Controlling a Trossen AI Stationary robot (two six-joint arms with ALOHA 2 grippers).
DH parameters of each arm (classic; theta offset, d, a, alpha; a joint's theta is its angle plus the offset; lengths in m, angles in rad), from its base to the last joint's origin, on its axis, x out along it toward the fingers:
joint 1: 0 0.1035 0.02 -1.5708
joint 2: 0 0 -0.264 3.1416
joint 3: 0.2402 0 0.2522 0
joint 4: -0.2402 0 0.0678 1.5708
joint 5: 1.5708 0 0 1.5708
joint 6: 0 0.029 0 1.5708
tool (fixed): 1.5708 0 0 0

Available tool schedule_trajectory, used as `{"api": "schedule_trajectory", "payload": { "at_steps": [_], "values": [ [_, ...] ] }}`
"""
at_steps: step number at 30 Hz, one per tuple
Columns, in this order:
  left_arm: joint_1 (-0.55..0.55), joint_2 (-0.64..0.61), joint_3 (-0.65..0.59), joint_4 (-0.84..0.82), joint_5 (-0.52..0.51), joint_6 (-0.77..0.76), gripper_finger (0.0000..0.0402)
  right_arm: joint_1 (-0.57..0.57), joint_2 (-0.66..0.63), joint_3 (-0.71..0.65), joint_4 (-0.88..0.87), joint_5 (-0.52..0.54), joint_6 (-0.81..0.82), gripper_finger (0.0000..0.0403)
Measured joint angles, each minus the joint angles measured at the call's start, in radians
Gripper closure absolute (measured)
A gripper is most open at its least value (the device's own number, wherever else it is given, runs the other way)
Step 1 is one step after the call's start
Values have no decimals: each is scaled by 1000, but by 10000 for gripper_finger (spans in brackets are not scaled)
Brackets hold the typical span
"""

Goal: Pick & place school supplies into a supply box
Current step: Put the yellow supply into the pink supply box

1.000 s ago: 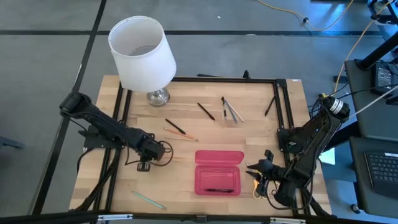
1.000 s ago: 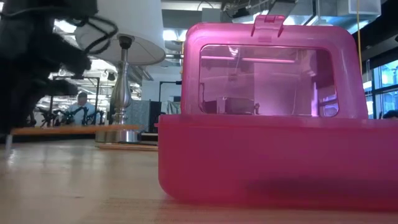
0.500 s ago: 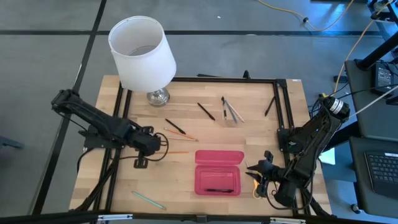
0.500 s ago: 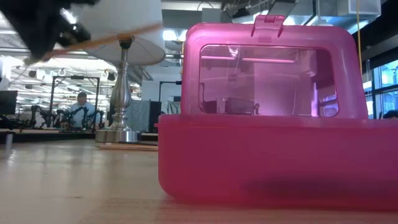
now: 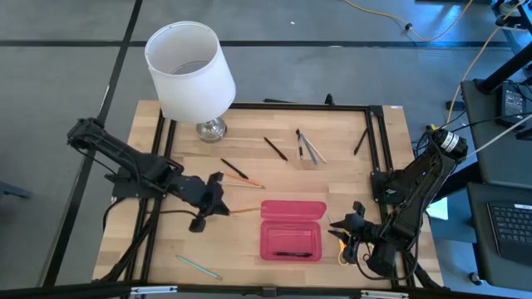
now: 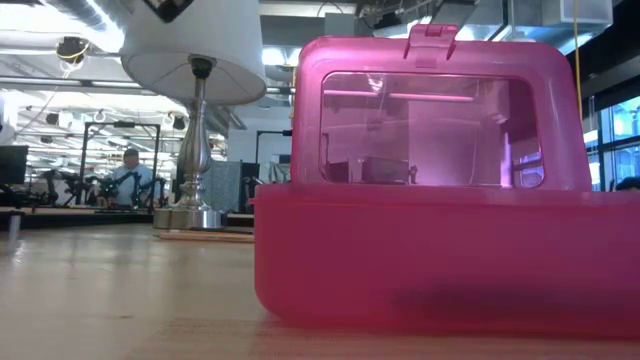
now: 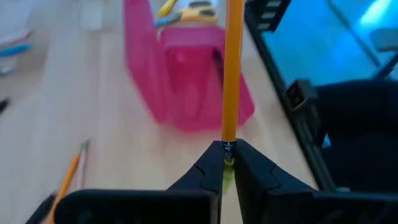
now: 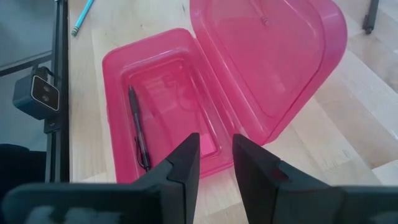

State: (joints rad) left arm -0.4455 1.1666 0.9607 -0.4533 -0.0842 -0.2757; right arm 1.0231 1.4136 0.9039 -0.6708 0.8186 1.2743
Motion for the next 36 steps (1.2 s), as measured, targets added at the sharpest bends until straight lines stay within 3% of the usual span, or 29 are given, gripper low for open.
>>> {"api": "schedule_trajectory", "payload": {
  "at_steps": [6,13,17,21,25,33,36],
  "values": [
    [-64,133,70,46,-35,-8,387,-13,0,0,7,0,4,304],
    [-111,364,231,45,-87,-33,387,-15,0,0,16,-40,4,304],
    [-110,492,332,43,-105,-92,387,-15,0,0,16,-139,18,304],
    [-109,602,423,39,-110,-104,387,-15,0,0,19,-306,47,304],
    [-109,693,492,40,-109,-104,387,-15,0,0,26,-454,166,304],
    [-105,806,539,40,-184,-121,387,-11,0,0,74,-566,220,304],
    [-95,833,538,38,-186,-175,387,-11,0,0,100,-657,313,304]
  ]
}}
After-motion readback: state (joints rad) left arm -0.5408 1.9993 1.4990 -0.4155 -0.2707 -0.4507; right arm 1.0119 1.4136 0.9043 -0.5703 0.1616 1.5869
